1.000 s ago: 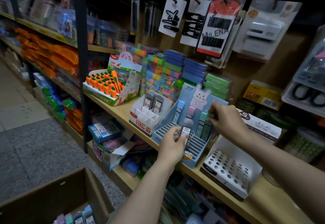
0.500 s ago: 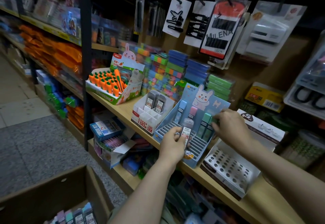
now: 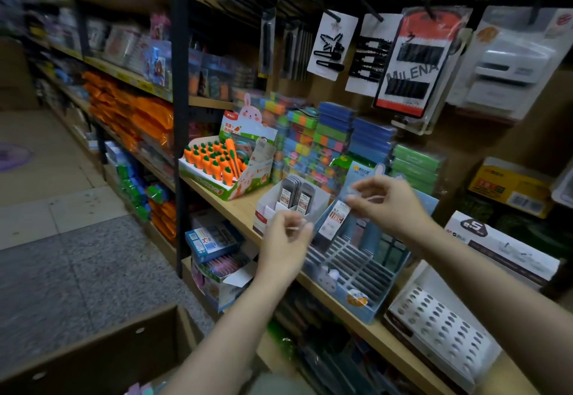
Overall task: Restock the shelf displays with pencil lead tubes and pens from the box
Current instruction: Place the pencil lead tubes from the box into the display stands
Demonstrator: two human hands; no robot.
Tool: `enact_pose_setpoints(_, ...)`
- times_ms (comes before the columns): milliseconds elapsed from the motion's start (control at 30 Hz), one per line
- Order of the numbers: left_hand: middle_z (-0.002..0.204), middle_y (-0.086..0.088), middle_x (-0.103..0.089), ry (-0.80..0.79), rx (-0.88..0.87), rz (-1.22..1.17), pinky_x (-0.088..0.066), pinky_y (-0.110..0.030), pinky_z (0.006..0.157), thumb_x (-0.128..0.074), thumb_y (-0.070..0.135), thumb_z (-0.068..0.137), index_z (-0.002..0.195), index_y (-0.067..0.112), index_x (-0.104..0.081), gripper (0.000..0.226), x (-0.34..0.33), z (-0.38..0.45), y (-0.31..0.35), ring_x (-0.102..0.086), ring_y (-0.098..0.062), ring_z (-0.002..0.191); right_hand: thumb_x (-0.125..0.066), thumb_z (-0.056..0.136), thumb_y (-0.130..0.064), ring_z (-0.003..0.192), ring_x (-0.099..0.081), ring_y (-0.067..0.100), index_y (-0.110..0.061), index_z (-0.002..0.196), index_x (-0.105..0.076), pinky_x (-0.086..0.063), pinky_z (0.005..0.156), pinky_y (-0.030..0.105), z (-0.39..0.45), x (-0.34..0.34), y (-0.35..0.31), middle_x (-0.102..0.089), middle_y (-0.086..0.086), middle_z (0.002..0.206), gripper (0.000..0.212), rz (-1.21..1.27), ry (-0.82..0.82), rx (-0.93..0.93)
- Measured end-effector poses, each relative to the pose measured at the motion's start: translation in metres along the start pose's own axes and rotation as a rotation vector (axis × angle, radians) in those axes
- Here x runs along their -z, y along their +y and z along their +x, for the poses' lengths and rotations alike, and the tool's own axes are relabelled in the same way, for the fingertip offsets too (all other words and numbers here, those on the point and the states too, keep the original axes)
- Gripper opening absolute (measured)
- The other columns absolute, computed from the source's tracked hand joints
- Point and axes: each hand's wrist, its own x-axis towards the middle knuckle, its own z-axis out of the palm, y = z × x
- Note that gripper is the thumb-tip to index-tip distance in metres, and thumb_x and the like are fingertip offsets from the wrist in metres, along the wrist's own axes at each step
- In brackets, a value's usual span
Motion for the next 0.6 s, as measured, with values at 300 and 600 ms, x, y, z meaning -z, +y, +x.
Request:
enact_pose_setpoints(300, 0.148, 0.000, -0.026, 0.090, 0.081, 0.260, -0.034, -0.043, 0.112, -0.072, 0.047, 0.080, 0.144, 0.020, -0.034, 0.080, 0.045, 0.049, -0.032, -0.033, -0.023, 0.136, -0.071, 0.086, -0.024, 0.073, -0.063, 0.012, -0.017, 0.092, -0.065, -0.047, 0.065, 0.023, 0.074, -0.048, -0.013, -0.066, -0.003, 0.085, 0.011, -0.267, 0.225, 0.215)
enact_pose_setpoints(600, 0.151, 0.007, -0.030, 0.024, 0.054, 0.097, -0.032, -0.037, 0.114, -0.074, 0.049, 0.078, 0.149, 0.024, -0.025, 0.090, 0.030, 0.063, -0.053, -0.032, -0.010, 0.135, -0.074, 0.082, -0.024, 0.080, -0.062, 0.023, -0.018, 0.085, -0.063, -0.053, 0.072, 0.036, 0.104, -0.079, 0.006, -0.066, 0.005, 0.083, 0.013, -0.434, 0.120, 0.172)
